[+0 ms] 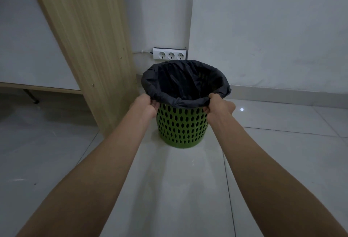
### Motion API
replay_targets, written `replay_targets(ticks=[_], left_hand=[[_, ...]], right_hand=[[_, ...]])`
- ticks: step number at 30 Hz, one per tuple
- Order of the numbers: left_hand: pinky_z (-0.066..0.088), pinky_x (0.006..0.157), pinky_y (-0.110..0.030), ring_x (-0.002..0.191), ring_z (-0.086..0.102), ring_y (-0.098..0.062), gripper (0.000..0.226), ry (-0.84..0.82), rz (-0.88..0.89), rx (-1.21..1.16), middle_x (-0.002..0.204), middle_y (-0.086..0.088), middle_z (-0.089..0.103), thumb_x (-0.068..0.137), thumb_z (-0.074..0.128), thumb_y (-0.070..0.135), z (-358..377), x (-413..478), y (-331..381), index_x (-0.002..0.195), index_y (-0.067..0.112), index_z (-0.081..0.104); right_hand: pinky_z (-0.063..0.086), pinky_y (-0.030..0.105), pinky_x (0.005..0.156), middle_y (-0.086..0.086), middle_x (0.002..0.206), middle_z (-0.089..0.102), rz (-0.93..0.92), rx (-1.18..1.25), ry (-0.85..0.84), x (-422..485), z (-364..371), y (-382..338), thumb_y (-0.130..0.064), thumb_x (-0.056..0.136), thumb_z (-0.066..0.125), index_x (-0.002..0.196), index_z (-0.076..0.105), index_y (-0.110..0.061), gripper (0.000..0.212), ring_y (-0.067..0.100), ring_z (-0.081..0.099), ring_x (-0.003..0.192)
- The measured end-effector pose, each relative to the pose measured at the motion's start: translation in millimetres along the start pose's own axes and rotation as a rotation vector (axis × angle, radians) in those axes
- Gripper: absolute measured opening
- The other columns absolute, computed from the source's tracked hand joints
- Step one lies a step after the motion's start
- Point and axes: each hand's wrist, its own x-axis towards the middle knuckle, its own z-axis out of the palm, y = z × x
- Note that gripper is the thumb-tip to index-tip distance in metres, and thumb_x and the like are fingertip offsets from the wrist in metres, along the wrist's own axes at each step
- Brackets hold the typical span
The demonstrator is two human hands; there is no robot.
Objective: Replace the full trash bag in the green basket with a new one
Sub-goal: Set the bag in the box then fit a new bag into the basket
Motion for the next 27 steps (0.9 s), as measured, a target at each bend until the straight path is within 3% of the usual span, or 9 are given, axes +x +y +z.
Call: replay_targets(ticks=[1,2,4,7,11,18,22,27], left_hand=[[0.05,0.083,-0.024,0.111,0.064,-0.018,0.033,0.006,0.009,0.008,0.123,-0.008,0.064,0.105,0.041,0.018,3.2,-1.4,2.7,0.133,0.008,0.054],[0.053,0.073,-0.023,0.11,0.064,-0.019,0.035,0.017,0.03,0.05,0.127,-0.007,0.063,0.103,0.046,0.025,5.5,-1.1,4.4,0.133,0.009,0.055],[0.051,0.045,-0.021,0.083,0.065,-0.019,0.034,0.047,0.081,0.113,0.12,-0.009,0.066,0.098,0.057,0.026,6.2,6.0,5.7,0.127,0.007,0.058],[0.048,0.036,-0.025,0.072,0.06,-0.021,0.032,0.071,0.103,0.088,0.125,-0.015,0.063,0.096,0.052,0.003,-0.3,23.0,7.3,0.127,0.004,0.059],[0.054,0.045,-0.034,0.09,0.064,-0.03,0.035,0.069,0.064,0.036,0.127,-0.014,0.062,0.095,0.05,0.004,-9.7,36.7,4.6,0.128,0.006,0.06],[0.058,0.055,-0.032,0.093,0.066,-0.03,0.035,0.004,0.169,0.106,0.126,-0.018,0.062,0.092,0.055,0.001,4.2,18.7,15.0,0.127,-0.001,0.058],[0.046,0.095,-0.037,0.128,0.051,-0.033,0.037,-0.022,0.131,0.176,0.143,-0.018,0.049,0.104,0.036,0.0,13.0,1.8,15.3,0.139,-0.003,0.045],[0.04,0.104,-0.038,0.134,0.046,-0.031,0.038,-0.052,0.096,0.147,0.148,-0.017,0.045,0.107,0.031,0.005,19.9,-8.9,16.2,0.141,-0.003,0.042]], right_hand=[[0.048,0.028,0.053,0.01,0.079,0.061,-0.002,-0.011,0.003,-0.8,-0.5,1.1,-0.001,0.083,0.066,0.073,0.052,-0.005,0.017,0.022,0.057,0.061],[0.047,0.027,0.052,0.01,0.078,0.061,-0.003,-0.018,0.003,-1.3,-1.0,2.4,-0.001,0.083,0.064,0.074,0.053,-0.004,0.015,0.021,0.056,0.059],[0.047,0.027,0.052,0.01,0.079,0.061,-0.006,-0.025,0.006,-3.0,-2.5,4.9,-0.001,0.082,0.062,0.075,0.054,-0.004,0.011,0.02,0.055,0.058],[0.049,0.028,0.053,0.013,0.082,0.064,-0.007,-0.018,0.008,-6.6,-4.0,8.6,-0.002,0.082,0.064,0.074,0.056,-0.004,0.012,0.023,0.059,0.063],[0.048,0.027,0.05,0.014,0.078,0.063,-0.005,0.022,-0.016,-10.9,-5.8,11.7,-0.003,0.083,0.068,0.073,0.056,-0.003,0.015,0.022,0.057,0.059],[0.056,0.026,0.052,0.015,0.09,0.07,-0.02,0.081,-0.04,-19.9,-0.8,21.3,-0.001,0.085,0.066,0.09,0.065,0.001,0.006,0.024,0.067,0.068],[0.061,0.031,0.06,0.015,0.096,0.071,0.0,0.1,-0.058,-27.7,4.6,27.0,-0.002,0.086,0.066,0.098,0.065,0.0,0.012,0.025,0.07,0.075],[0.06,0.032,0.064,0.016,0.099,0.07,0.053,0.133,-0.091,-32.9,1.3,25.9,-0.005,0.089,0.069,0.093,0.061,-0.004,0.009,0.025,0.07,0.076]])
